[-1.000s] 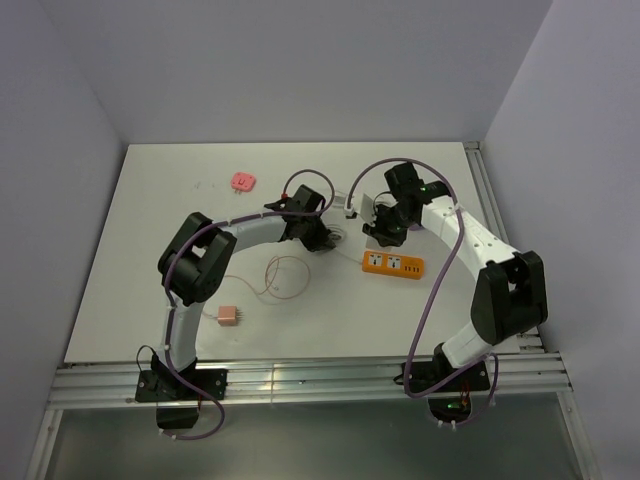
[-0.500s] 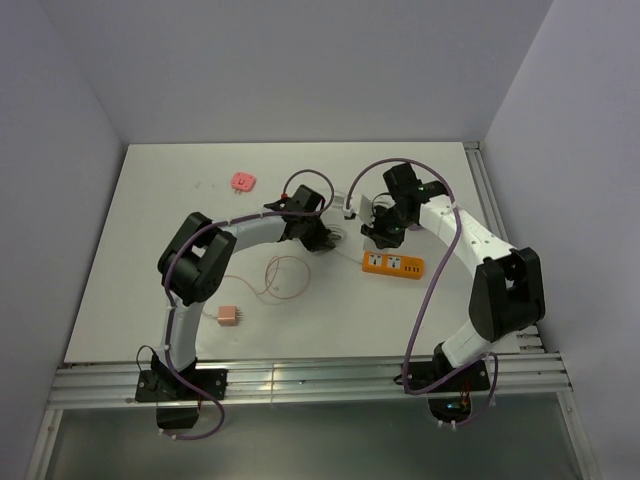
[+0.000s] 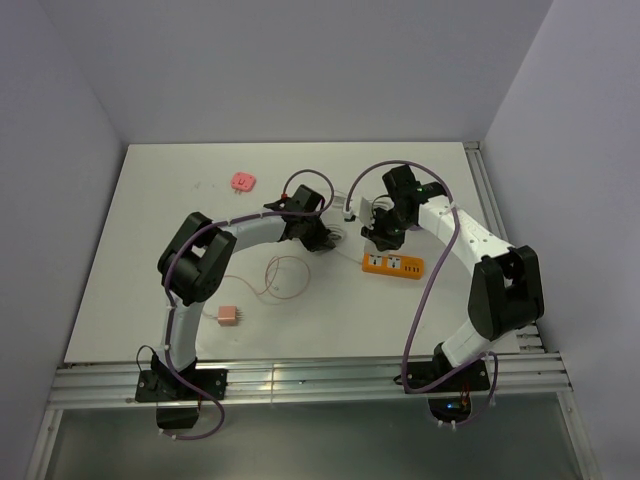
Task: Insert the plug
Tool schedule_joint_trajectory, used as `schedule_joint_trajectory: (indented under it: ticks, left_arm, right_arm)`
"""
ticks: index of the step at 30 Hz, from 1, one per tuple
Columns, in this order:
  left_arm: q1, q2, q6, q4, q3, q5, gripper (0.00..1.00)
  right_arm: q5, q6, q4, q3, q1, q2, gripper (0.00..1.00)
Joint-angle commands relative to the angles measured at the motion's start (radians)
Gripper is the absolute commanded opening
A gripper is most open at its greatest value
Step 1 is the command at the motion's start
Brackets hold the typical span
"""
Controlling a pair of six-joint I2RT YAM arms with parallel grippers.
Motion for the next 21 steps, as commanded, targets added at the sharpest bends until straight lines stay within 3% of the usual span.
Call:
schedule_joint_trajectory:
  ticks: [1,21]
  left_arm:
    - [0.013,-0.032,0.026,-0.019,-0.02,-0.021,0.0]
    - [0.014,-0.03,0.023,-0.013,-0.028,-0.009,0.0]
  right_arm:
    - [0.014,0.0,0.011,-0.009,0.01,0.002,0.0]
    - [0.017,0.001,0.017,-0.003,0.014,0.045,0.0]
